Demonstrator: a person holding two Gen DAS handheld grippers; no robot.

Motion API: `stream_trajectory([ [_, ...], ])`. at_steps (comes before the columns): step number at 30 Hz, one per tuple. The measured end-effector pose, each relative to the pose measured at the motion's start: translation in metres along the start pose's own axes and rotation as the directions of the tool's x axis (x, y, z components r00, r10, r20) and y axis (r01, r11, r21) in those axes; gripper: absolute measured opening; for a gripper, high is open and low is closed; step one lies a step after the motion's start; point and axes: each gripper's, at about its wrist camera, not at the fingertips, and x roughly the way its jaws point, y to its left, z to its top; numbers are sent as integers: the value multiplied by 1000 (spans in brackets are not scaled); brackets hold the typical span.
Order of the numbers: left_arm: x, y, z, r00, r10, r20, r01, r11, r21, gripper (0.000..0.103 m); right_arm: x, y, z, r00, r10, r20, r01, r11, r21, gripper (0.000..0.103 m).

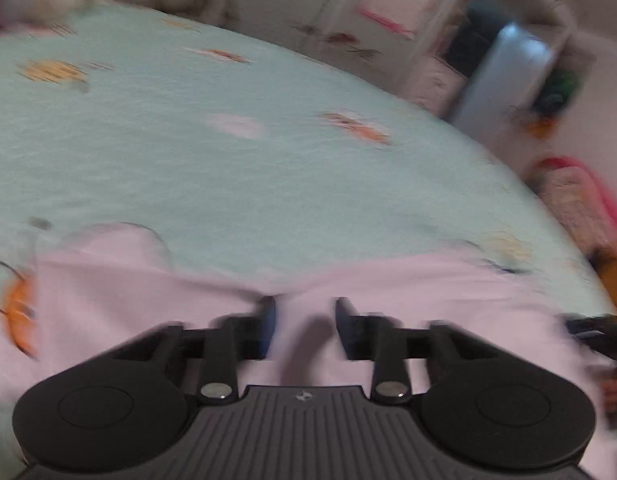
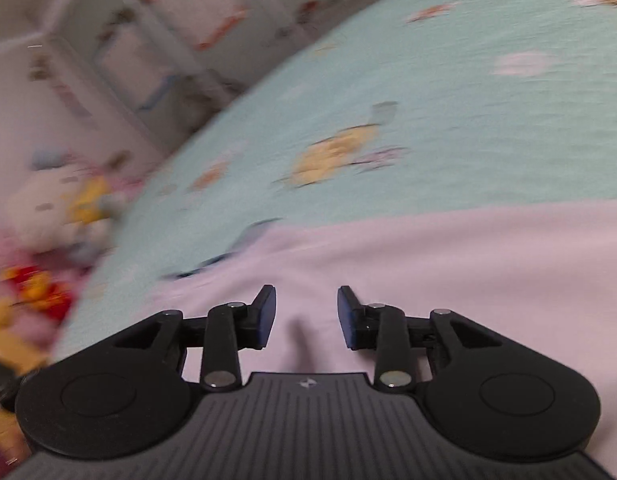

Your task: Fold clothes

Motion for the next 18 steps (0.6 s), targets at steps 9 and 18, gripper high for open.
stream_trajectory([
  [9, -16, -21, -10, 993, 115, 24, -117, 985, 128, 34, -13, -3, 2, 996, -7, 92, 5, 1000, 14, 31],
  [18, -102, -38, -56, 988, 122, 96, -133, 984, 122, 32, -90, -18, -38, 988, -46, 149, 22, 987, 158, 30],
])
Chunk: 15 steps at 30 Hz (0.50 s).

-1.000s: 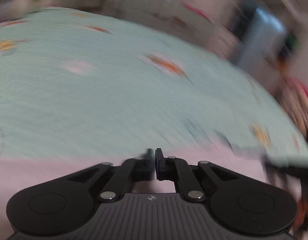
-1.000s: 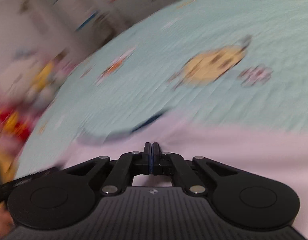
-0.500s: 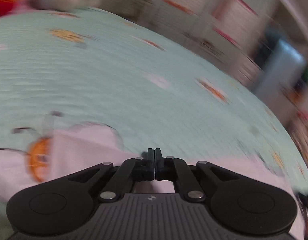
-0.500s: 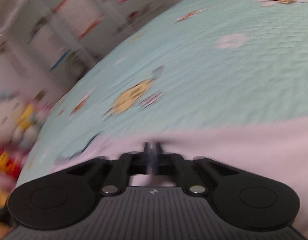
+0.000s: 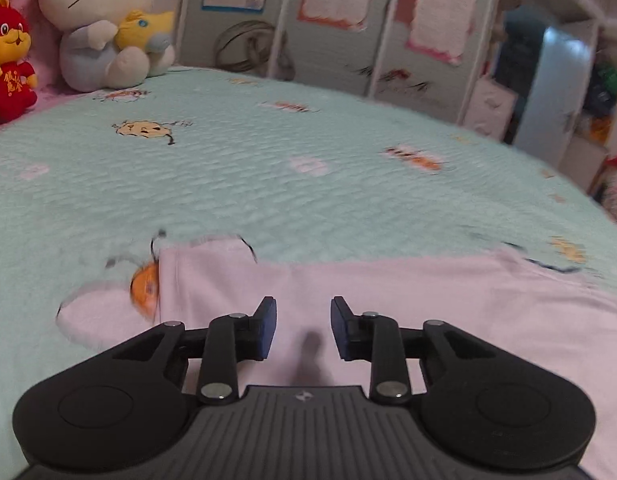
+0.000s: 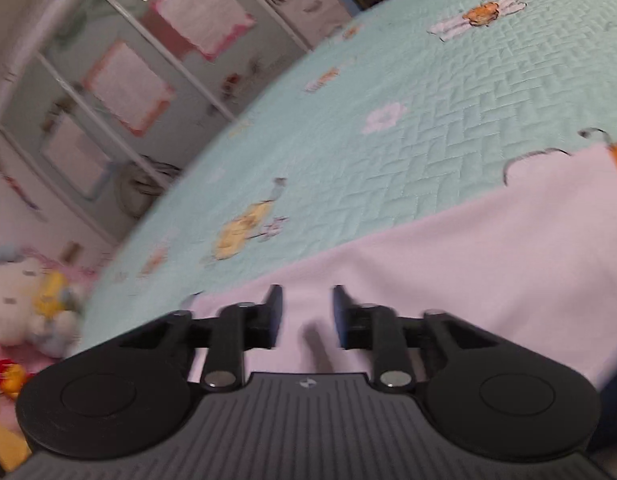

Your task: Fold clothes

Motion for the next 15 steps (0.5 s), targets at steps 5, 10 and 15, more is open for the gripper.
stream_trajectory([
  [5, -90, 12, -64, 990, -128, -53, 116, 975, -191, 42, -125, -16, -48, 996, 72, -53, -74, 997, -30, 30],
  [10, -180, 22, -126, 981, -166, -103, 133, 953, -271, 49, -258, -42, -103, 999, -13, -48, 11, 999, -39, 40],
  [15, -243, 17, -173, 966, -197, -165, 141, 943, -302, 54, -336, -45, -161, 991, -63, -120, 54, 995, -84, 41],
])
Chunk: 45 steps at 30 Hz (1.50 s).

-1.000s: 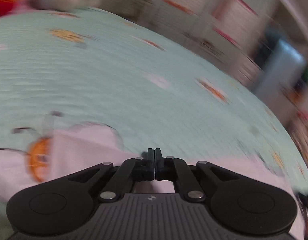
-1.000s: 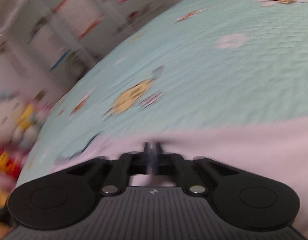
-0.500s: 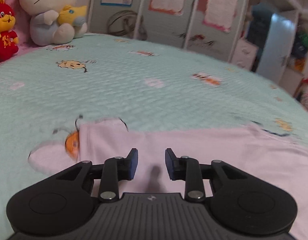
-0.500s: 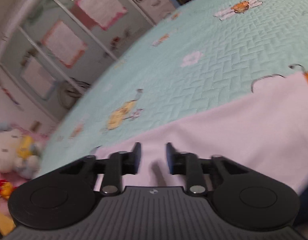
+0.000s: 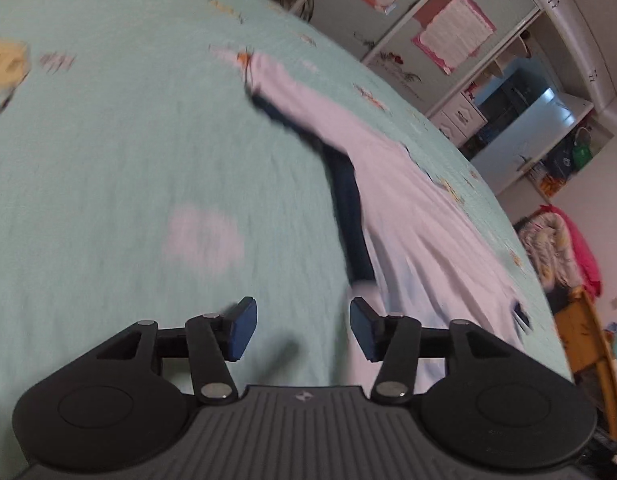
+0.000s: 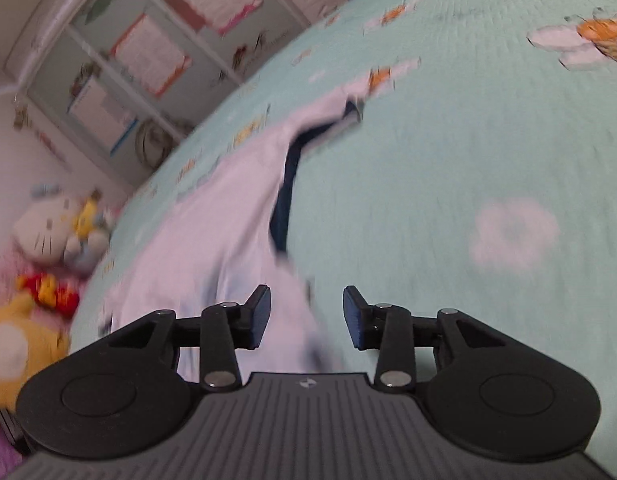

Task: Fold clothes
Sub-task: 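Release the shirt with both grippers and pull them back from it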

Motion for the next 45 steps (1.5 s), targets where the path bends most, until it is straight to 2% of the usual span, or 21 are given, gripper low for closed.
stream_trajectory([
  [1, -9, -3, -11, 1000, 0, -18, 0, 1000, 12, 54, -5, 10, -11, 1000, 2, -16, -3, 999, -37, 41],
  [3, -25, -15, -27, 999, 29, -21, -26, 993, 115, 54, -15, 36, -36, 997, 35, -66, -44, 989, -138, 41],
  [7, -58, -34, -54, 999, 45, 6, -45, 958, 282, 56, -30, 95, -84, 990, 47, -134, -98, 910, -402, 43],
  [10, -75, -33, -69, 998, 54, 10, -55, 948, 314, 57, -37, 122, -109, 985, 62, -161, -134, 864, -486, 49],
  [12, -84, -29, -77, 998, 68, 20, -70, 948, 311, 57, -44, 131, -120, 981, 68, -181, -153, 846, -511, 49],
  [14, -91, -29, -86, 997, 79, 24, -82, 936, 342, 57, -52, 138, -133, 979, 64, -191, -158, 831, -533, 49],
  [16, -94, -33, -98, 996, 90, 22, -91, 910, 403, 57, -58, 145, -147, 978, 60, -200, -164, 812, -560, 49],
  [20, -93, -49, -125, 991, 126, 42, -127, 808, 575, 57, -58, 159, -174, 975, 49, -215, -176, 760, -626, 49],
  [23, -91, -53, -134, 989, 134, 59, -141, 756, 639, 57, -49, 170, -188, 968, 55, -245, -203, 745, -635, 49],
  [25, -90, -52, -134, 985, 155, 75, -166, 739, 653, 57, -46, 176, -194, 968, 53, -247, -205, 734, -648, 49],
  [28, -90, -48, -132, 984, 159, 79, -172, 729, 663, 57, -46, 180, -199, 967, 44, -250, -204, 717, -666, 49],
  [31, -89, -46, -131, 974, 203, 97, -213, 701, 680, 57, -48, 179, -199, 972, 21, -235, -181, 704, -686, 51],
  [34, -87, -43, -131, 964, 242, 107, -248, 684, 686, 57, -49, 171, -194, 976, 2, -216, -151, 723, -674, 60],
  [37, -83, -46, -130, 952, 284, 117, -283, 662, 694, 57, -48, 161, -188, 976, -6, -219, -138, 757, -639, 60],
  [40, -82, -51, -129, 957, 267, 115, -270, 665, 697, 57, -48, 157, -187, 976, -4, -219, -138, 766, -628, 60],
  [45, -73, -63, -131, 959, 253, 129, -266, 640, 721, 58, -56, 158, -189, 986, -13, -168, -104, 735, -670, 60],
])
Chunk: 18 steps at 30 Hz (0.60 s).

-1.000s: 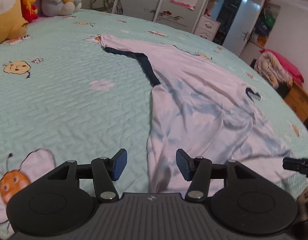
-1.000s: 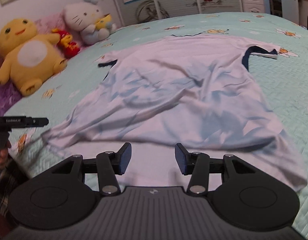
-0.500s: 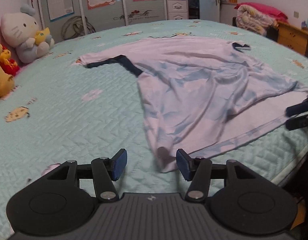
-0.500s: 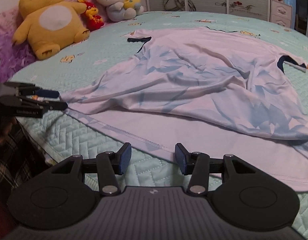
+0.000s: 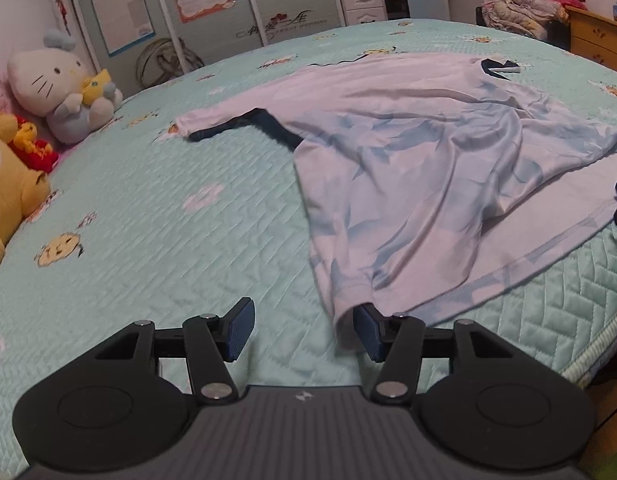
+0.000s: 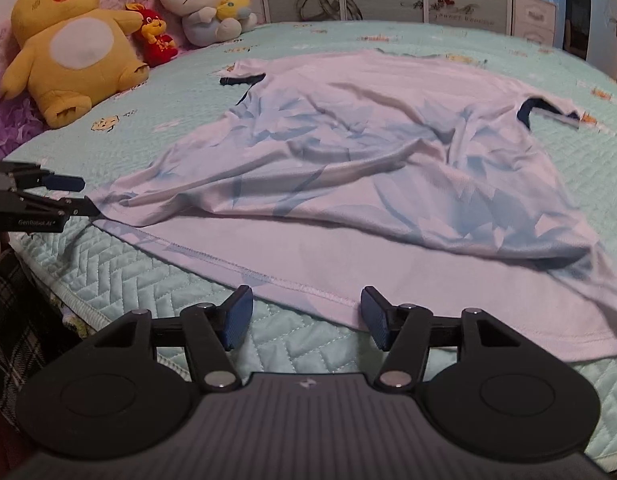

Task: Fold clothes
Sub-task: 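Release the shirt with both grippers and pull them back from it, then pinch the shirt hem edge with the left gripper while the right gripper pinches it too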

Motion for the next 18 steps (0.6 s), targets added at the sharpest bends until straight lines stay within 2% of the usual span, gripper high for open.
stream_trajectory([
  [3, 10, -3, -4, 1000, 10, -16, -10, 1000, 8, 58, -17, -9, -1, 994, -91, 52, 93, 995, -31, 60],
  [5, 11, 0, -7, 1000, 5, -12, -5, 1000, -18, 58, -33, -24, -4, 980, -176, 94, 179, 983, -28, 60],
  [6, 12, 2, -9, 1000, 1, -8, -1, 999, -33, 50, -42, -34, -6, 969, -219, 112, 223, 975, -18, 60],
  [7, 12, 2, -9, 1000, -1, -9, 1, 999, -43, 32, -49, -46, -9, 957, -262, 122, 264, 964, 1, 60],
  [9, 11, 1, -8, 1000, -3, -9, 2, 998, -55, 8, -58, -72, -17, 933, -342, 112, 339, 940, 42, 60],
  [10, 10, 0, -7, 1000, -1, -4, 1, 998, -59, 6, -63, -85, -21, 919, -380, 104, 376, 925, 62, 60],
  [12, 7, -2, -4, 1000, 11, 7, -11, 998, -58, 4, -64, -105, -29, 892, -441, 97, 436, 897, 65, 60],
  [14, 8, -2, -2, 1000, 17, 0, -17, 998, -58, 5, -58, -118, -35, 867, -493, 77, 492, 870, 22, 60],
  [18, 12, 0, -2, 999, 37, -31, -40, 996, -83, 12, -38, -130, -41, 814, -580, 40, 581, 810, -81, 60],
])
